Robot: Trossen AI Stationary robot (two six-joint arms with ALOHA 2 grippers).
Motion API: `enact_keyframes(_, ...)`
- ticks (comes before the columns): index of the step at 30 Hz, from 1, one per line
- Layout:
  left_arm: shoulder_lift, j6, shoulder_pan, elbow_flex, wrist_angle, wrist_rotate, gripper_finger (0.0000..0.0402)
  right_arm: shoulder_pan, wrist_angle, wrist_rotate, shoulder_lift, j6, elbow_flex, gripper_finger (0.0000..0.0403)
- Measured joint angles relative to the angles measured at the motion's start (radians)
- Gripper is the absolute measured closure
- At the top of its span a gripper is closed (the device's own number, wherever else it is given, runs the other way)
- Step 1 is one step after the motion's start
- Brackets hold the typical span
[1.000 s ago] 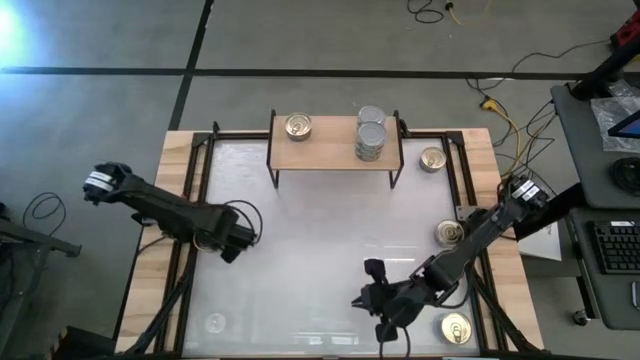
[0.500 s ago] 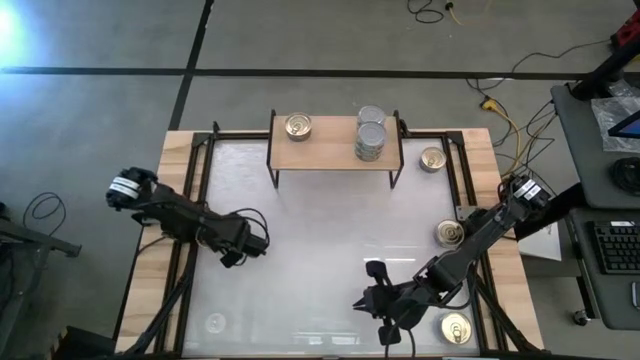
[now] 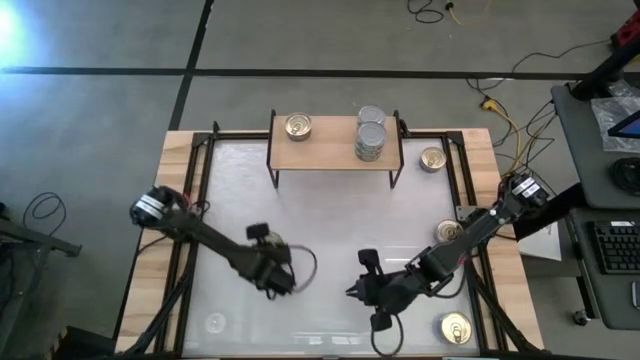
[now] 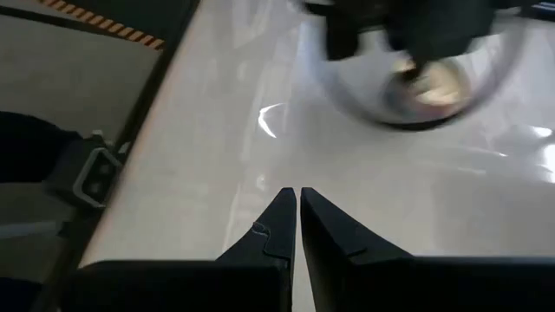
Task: Stack canned seafood by type on shelf
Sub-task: Put the left blue-pink tuna can on the shelf aligned with the other blue-pink tuna can on the shelf
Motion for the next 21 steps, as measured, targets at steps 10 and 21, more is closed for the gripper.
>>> enact_keyframes(10, -0.066, -0.121, -0.207, 0.141, -0.004, -0.112, 0.0401, -0.115, -0.028, -0.002, -0.010, -0.083, 0.000, 0.0390)
enact_keyframes(21, -0.200, -0.747, -0.457, -0.181, 0.271, -0.306, 0.0381, -0.250, 0.022, -0.117, 0.012, -0.196, -0.004, 0.0390)
